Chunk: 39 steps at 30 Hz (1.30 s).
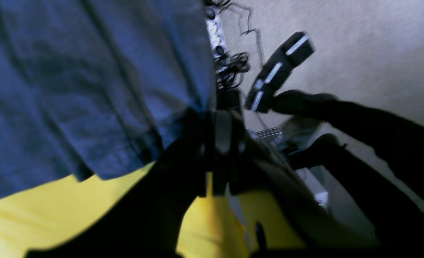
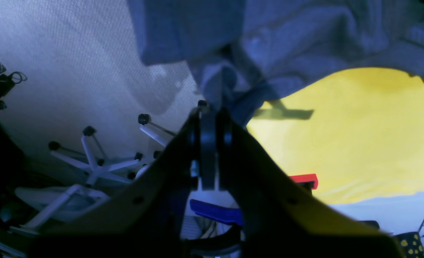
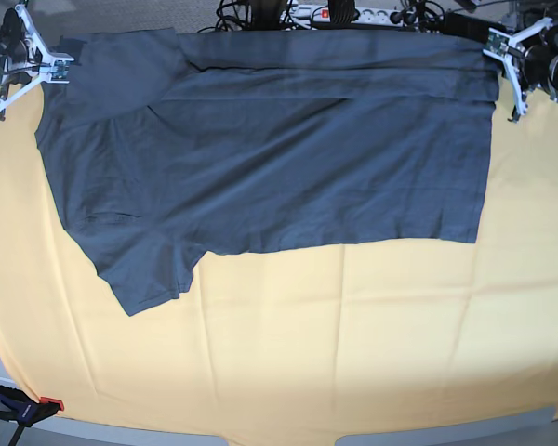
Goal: Fold the T-shirt properly
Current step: 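Pull the shirt further and smooth it flat with both grippers, then release the shirt and move the left gripper to the hem corner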
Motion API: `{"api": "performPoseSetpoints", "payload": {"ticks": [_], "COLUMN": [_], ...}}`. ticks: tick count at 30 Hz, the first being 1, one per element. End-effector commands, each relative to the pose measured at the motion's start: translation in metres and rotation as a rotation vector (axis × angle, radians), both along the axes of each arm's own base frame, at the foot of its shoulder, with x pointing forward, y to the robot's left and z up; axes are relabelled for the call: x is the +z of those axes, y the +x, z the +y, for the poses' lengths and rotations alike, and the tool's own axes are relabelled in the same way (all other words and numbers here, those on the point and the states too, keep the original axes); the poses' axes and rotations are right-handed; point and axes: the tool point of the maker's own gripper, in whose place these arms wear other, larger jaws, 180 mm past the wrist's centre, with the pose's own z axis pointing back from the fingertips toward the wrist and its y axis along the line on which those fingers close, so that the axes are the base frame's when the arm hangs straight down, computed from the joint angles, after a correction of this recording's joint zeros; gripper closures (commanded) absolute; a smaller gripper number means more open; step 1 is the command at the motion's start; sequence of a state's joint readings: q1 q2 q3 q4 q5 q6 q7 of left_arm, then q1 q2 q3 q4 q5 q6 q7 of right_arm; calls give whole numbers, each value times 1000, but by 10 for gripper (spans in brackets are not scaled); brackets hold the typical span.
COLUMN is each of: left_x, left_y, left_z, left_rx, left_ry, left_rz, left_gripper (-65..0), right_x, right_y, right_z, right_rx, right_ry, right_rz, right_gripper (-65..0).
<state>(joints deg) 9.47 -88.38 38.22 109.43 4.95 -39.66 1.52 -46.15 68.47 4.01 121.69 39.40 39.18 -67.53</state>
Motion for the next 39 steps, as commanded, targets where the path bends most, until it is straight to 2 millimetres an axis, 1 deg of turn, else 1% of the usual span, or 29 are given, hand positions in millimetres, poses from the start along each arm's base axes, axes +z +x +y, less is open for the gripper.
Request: {"api": "performPoseSetpoints", "payload": {"ticks": [1, 3, 5, 7, 9, 15, 16, 19, 20, 21, 25, 28, 32, 34, 36, 39], "left_x": [5, 10, 15, 21, 23, 23, 23, 23, 23, 23, 23, 21, 20, 24, 32, 49], "left_y": [10, 21, 27, 29, 28, 27, 27, 27, 27, 27, 27, 28, 32, 40, 53, 78], "left_z": [2, 1, -9, -20, -26, -27, -27, -26, -26, -26, -26, -22, -15, -17, -22, -30], "left_rx": [-5, -3, 11, 12, 10, 11, 10, 10, 10, 10, 9, 8, 6, 17, 43, 88], "left_ry": [8, -1, -53, -119, -147, -147, -146, -142, -142, -142, -142, -116, -76, -87, -113, -161], "left_rz": [-27, -59, -68, -67, -62, -59, -59, -60, -60, -60, -61, -67, -84, -105, -136, -201], "left_gripper": [0, 0, 0, 0, 0, 0, -49, -236, -297, -336, -345, -342, -342, -342, -342, -342], "right_x": [6, 9, 11, 10, 7, 7, 7, 7, 7, 7, 8, 11, 20, 23, 29, 43], "right_y": [4, 1, -3, -11, -22, -23, -23, -23, -23, -23, -23, -19, -17, -15, -8, 12], "right_z": [-10, -21, -29, -26, -25, -23, -23, -23, -23, -24, -22, -13, -5, 3, 9, 13], "right_rx": [19, 23, 36, 30, 28, 15, 14, 15, 15, 16, 30, 44, 86, 98, 107, 100], "right_ry": [-51, -116, -156, -143, -132, -127, -127, -127, -127, -128, -127, -103, -120, -104, -95, -93], "right_rz": [-5, 17, 39, 69, 106, 102, 102, 102, 102, 102, 103, 90, 76, 53, 15, -81], "right_gripper": [0, 0, 0, 0, 0, 0, -50, -266, -321, -349, -349, -347, -347, -347, -347, -347]}}
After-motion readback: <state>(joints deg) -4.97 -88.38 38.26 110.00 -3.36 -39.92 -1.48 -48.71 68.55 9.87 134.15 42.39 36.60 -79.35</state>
